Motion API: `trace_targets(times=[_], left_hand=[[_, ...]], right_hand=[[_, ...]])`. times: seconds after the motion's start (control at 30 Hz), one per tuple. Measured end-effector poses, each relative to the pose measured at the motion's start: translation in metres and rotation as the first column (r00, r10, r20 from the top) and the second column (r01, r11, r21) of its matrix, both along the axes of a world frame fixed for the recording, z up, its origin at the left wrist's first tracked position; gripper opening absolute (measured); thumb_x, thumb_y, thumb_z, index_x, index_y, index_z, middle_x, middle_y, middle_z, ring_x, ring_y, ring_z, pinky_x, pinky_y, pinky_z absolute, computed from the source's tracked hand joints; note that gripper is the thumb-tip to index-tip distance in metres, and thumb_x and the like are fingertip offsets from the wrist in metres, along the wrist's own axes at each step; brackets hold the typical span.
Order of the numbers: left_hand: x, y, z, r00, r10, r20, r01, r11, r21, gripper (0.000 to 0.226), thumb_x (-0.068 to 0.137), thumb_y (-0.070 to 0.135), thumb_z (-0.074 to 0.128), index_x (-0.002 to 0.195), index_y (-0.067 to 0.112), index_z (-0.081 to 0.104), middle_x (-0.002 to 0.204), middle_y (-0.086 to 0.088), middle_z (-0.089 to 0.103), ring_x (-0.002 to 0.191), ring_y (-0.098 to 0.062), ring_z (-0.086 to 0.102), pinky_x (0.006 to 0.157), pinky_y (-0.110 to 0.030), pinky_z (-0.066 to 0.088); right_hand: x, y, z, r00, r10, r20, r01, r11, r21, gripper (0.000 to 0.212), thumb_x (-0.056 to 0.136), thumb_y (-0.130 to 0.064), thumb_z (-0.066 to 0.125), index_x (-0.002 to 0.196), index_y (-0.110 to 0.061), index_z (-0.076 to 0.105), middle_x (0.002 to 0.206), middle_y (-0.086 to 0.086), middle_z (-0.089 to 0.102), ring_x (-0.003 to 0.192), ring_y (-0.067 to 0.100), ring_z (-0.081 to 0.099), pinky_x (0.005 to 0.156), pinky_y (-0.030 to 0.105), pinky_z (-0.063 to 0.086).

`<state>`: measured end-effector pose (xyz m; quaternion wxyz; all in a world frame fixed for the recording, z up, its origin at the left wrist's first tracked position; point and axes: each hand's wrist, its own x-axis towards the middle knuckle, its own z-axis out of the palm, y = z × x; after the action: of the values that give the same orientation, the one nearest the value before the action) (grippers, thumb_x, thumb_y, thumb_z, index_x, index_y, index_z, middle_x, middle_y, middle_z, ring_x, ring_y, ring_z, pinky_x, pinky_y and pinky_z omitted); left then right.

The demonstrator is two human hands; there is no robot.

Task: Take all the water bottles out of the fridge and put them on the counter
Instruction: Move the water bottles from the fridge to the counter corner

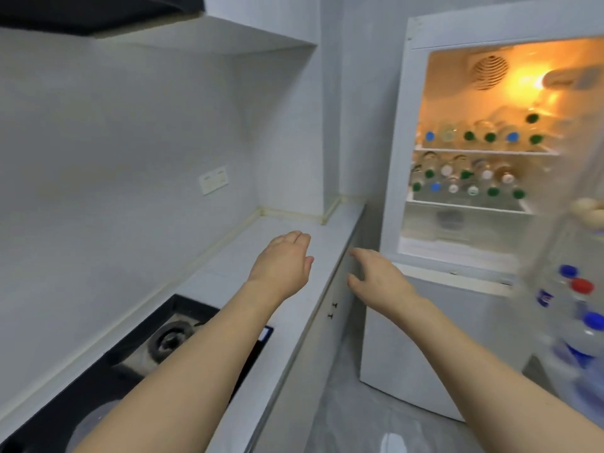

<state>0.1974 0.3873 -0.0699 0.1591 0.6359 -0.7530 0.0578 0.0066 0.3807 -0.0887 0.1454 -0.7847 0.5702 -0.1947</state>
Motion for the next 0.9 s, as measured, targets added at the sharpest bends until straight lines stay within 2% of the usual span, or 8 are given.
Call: trace_targets(times=[0.2,0.5,0.9], left_hand=[[-0.049,-0.077,-0.007,0.99,-0.142,-0.003,0.142,0.99,0.006,0.04,0.1,0.029,0.042,0.136,0.012,0.043,0.14,-0.004,0.046,0.128,-0.023,0.041,0.102,-0.033,0.036],[-0.101,-0.232,-0.002,0.958,-0.286,-0.035,0.286,0.958,0.003,0.042,0.099,0.028,0.044,0.138,0.011,0.042,0.14,-0.004,0.046,0.124,-0.025,0.046,0.098,-0.034,0.04],[-0.212,-0.357,0.008,0.837,-0.544,-0.057,0.542,0.839,-0.04,0.041,0.098,0.03,0.046,0.134,0.011,0.045,0.139,-0.004,0.047,0.124,-0.024,0.046,0.098,-0.039,0.044]], right_hand=[[-0.045,-0.053,-0.006,0.993,-0.12,0.004,0.12,0.993,-0.018,0.053,0.096,-0.027,0.049,0.146,-0.016,0.036,0.147,0.003,0.041,0.132,0.021,0.043,0.107,0.033,0.036],[-0.096,-0.185,0.003,0.962,-0.272,-0.004,0.272,0.961,-0.047,0.051,0.096,-0.027,0.049,0.145,-0.018,0.038,0.149,0.0,0.041,0.134,0.019,0.041,0.108,0.032,0.034],[-0.193,-0.282,0.014,0.859,-0.512,0.013,0.512,0.857,-0.054,0.05,0.095,-0.025,0.051,0.143,-0.015,0.04,0.147,0.0,0.043,0.135,0.017,0.039,0.107,0.028,0.031]])
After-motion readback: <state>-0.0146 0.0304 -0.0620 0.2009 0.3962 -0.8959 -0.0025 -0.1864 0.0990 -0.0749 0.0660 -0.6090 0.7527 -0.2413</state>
